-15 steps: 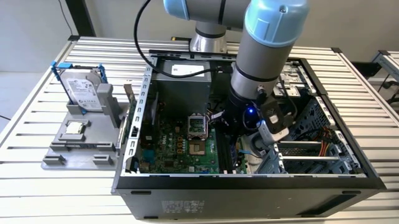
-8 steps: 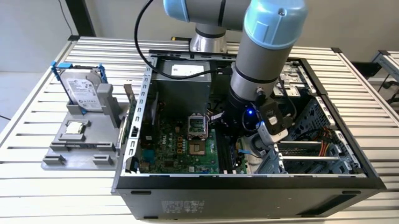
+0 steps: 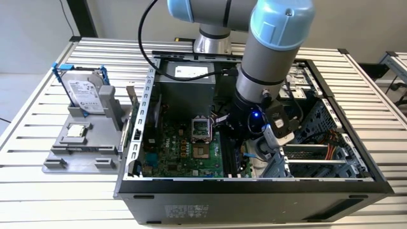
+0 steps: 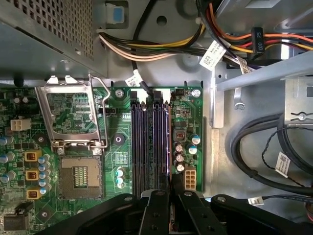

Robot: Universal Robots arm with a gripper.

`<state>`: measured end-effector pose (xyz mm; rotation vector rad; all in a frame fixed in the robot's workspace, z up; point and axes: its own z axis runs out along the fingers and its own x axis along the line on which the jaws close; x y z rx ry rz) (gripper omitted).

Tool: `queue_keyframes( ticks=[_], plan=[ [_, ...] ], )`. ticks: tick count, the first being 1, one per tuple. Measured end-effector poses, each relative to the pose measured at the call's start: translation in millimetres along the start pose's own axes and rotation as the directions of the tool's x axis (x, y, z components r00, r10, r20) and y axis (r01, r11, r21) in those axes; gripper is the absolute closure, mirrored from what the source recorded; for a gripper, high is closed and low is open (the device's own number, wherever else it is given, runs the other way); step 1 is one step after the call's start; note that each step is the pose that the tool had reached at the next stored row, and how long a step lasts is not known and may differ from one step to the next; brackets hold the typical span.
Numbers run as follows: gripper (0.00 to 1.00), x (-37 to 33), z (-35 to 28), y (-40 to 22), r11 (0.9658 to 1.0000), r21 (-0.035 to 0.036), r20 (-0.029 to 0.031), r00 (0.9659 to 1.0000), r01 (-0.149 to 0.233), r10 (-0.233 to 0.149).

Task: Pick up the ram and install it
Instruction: 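Insert the ram into the slot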

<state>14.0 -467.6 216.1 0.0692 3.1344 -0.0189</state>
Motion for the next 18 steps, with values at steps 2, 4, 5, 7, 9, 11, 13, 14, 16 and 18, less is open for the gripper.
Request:
queue_keyframes(
  ticks=[2, 4, 5, 7, 9, 11, 13, 14, 16, 18],
  plan=[
    [1.00, -0.9, 0.0, -0.1, 1.0000, -0.0001, -0.0010, 1.0000, -0.002, 0.002],
    [1.00, -1.1, -0.3, -0.4, 1.0000, -0.0007, -0.0041, 1.0000, -0.003, 0.003],
    [1.00, -1.1, -1.0, -0.4, 1.0000, -0.0018, -0.0055, 1.0000, -0.002, 0.002],
    [1.00, -1.2, -3.7, -1.2, 1.0000, -0.0003, -0.0101, 0.9999, -0.002, 0.002],
    [1.00, -1.2, -4.2, -1.5, 1.0000, -0.0005, -0.0164, 0.9999, -0.002, 0.002],
    [1.00, -1.1, -4.3, -1.5, 1.0000, -0.0002, -0.0191, 0.9998, -0.001, 0.001],
    [1.00, -1.1, -2.7, -1.6, 1.0000, 0.0004, -0.0227, 0.9997, 0.000, 0.000],
    [1.00, -1.1, -2.7, -1.6, 1.0000, 0.0005, -0.0227, 0.9997, 0.000, 0.000],
    [1.00, -1.1, -2.6, -1.6, 1.0000, 0.0004, -0.0227, 0.9997, 0.000, 0.000],
    [1.00, -1.2, -2.5, -1.6, 1.0000, 0.0002, -0.0224, 0.9997, 0.000, 0.000]
  ],
)
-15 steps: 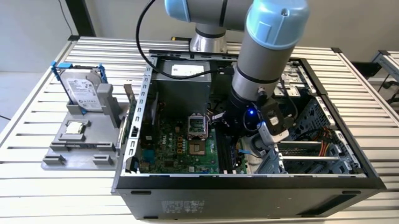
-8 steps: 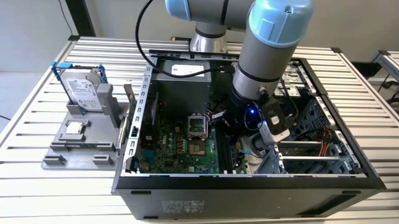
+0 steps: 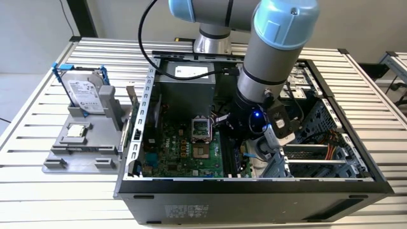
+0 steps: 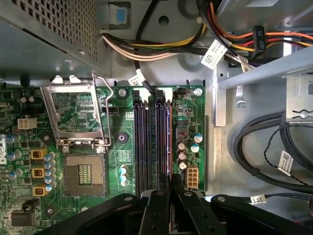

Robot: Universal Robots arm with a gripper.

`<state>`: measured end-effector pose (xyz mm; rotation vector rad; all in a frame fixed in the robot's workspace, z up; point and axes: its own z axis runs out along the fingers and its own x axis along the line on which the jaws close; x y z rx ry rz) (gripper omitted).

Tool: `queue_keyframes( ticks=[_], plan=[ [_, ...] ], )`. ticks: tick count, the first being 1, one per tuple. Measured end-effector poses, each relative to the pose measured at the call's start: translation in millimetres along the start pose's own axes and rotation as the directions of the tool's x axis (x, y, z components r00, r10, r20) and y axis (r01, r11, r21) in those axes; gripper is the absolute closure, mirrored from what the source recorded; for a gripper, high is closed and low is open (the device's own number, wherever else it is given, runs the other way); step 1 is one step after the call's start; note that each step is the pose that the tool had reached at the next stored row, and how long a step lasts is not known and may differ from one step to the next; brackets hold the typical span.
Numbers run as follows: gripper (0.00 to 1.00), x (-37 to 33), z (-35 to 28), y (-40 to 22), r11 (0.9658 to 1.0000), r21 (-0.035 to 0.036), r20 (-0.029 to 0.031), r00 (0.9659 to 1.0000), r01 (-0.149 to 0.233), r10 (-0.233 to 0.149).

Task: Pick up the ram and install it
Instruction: 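Insert the ram into the slot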

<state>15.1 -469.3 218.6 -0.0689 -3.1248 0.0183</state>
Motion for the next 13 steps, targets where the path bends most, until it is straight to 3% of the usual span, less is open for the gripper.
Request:
queue_keyframes(
  ticks=[4, 8, 13],
  plan=[
    [1.00, 0.0, 0.1, 0.0, 1.0000, -0.0005, 0.0032, 1.0000, 0.000, 0.000],
    [1.00, 0.0, 0.1, 0.0, 1.0000, -0.0008, 0.0170, 0.9999, 0.000, 0.000],
    [1.00, 0.8, 0.1, 0.0, 1.0000, -0.0006, 0.0167, 0.9999, 0.000, 0.000]
  ],
)
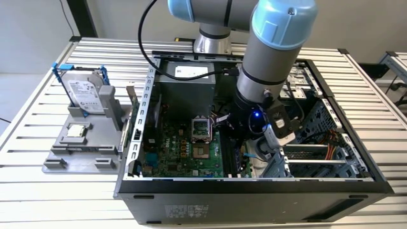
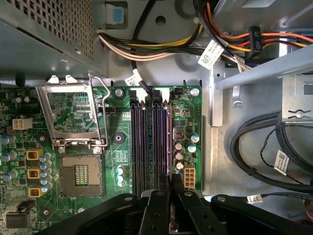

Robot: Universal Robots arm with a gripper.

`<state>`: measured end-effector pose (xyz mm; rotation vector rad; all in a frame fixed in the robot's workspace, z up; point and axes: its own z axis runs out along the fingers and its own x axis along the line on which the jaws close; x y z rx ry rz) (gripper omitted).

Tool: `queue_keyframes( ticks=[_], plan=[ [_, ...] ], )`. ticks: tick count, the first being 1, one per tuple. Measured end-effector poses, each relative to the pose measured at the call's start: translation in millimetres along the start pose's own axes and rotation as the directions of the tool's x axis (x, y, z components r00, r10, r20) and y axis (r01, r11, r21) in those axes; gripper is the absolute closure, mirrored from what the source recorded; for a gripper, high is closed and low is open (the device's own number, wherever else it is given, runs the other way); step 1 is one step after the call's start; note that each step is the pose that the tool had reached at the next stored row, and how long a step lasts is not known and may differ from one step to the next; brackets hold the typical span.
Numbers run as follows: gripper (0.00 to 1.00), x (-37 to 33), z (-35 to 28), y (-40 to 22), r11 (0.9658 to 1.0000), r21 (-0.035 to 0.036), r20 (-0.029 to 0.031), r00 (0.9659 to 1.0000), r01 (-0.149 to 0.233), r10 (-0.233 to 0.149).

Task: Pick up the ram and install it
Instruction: 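Insert the ram into the slot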

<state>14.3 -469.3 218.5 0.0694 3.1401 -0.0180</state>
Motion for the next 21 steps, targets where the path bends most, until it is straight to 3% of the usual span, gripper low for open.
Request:
queue_keyframes(
  ticks=[21],
  plan=[
    [1.00, 0.8, 6.7, 0.2, 1.0000, 0.0006, -0.0100, 0.9999, 0.000, 0.000]
  ],
)
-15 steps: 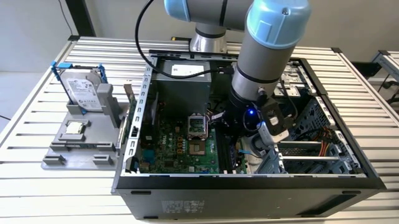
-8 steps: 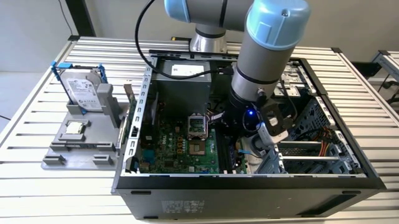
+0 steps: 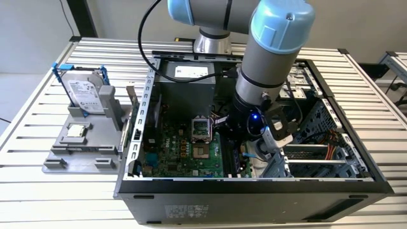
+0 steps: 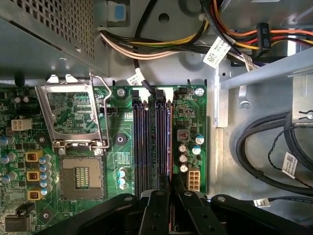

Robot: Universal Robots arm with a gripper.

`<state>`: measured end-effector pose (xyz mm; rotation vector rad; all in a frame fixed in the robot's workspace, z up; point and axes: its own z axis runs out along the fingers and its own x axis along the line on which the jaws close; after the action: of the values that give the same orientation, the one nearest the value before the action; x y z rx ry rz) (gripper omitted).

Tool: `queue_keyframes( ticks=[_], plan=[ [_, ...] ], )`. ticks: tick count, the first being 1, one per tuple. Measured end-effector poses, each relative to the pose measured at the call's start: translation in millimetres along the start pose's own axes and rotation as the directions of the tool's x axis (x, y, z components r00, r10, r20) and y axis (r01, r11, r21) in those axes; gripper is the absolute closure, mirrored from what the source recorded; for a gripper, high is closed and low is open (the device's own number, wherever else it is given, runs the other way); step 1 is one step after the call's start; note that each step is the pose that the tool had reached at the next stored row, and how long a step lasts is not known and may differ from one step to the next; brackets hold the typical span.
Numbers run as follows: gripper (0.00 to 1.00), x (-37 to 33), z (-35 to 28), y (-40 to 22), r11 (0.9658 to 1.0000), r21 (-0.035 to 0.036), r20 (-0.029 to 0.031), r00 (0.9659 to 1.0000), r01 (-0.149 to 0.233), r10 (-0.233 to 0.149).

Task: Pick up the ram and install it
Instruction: 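Insert the ram into the slot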

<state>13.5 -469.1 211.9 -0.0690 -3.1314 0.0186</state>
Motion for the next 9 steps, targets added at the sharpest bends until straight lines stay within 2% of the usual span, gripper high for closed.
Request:
queue_keyframes(
  ticks=[5, 6, 8, 9],
  plan=[
    [1.00, 0.0, 0.1, 0.0, 1.0000, 0.0001, -0.0001, 1.0000, 0.000, 0.000],
    [0.00, 0.1, 0.1, 0.0, 1.0000, 0.0002, -0.0002, 1.0000, 0.000, 0.000],
    [0.00, 0.1, -1.4, -0.1, 1.0000, -0.0002, 0.0000, 1.0000, 0.000, 0.000],
    [0.00, 0.1, -5.6, 0.0, 1.0000, -0.0003, 0.0000, 1.0000, 0.000, 0.000]
  ],
)
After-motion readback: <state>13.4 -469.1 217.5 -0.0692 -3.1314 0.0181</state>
